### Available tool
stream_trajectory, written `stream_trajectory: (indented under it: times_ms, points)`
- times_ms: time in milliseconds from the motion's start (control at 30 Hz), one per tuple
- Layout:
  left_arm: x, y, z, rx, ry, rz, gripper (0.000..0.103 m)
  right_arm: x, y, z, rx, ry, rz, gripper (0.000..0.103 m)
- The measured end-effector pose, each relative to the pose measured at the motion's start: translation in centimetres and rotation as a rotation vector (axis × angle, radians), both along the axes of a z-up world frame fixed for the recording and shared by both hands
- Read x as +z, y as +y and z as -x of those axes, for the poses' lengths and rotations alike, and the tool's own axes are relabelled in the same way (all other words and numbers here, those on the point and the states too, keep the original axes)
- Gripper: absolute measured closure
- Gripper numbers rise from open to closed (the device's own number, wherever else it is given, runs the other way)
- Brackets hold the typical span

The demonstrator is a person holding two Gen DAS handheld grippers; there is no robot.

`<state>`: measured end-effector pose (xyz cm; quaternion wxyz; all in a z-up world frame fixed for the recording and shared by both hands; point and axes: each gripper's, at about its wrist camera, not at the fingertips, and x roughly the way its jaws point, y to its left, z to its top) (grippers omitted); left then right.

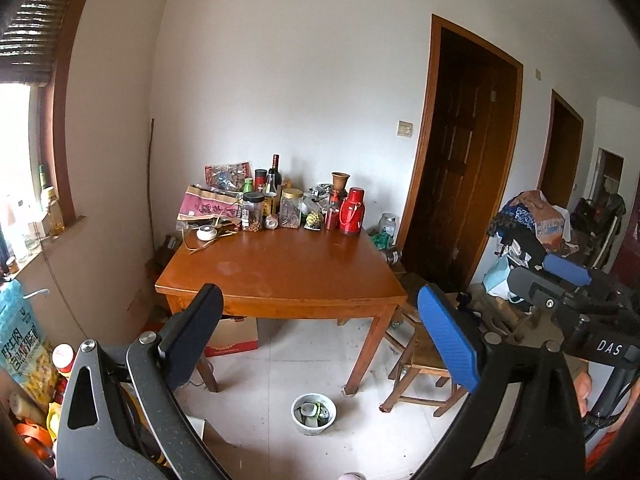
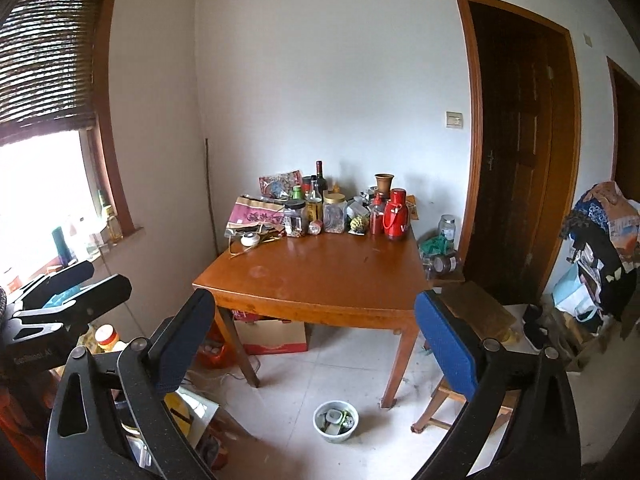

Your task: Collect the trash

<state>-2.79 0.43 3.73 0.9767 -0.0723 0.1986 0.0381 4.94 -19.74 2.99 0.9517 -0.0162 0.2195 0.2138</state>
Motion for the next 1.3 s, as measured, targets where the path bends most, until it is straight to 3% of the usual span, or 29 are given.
stream_trajectory:
  times_ms: [1300]
  points:
    - [-0.07, -0.85, 0.51, -0.033, -0.002, -0.025, 0.001, -0.16, -0.66, 0.58, -0.030, 0.037, 0.031, 0.003]
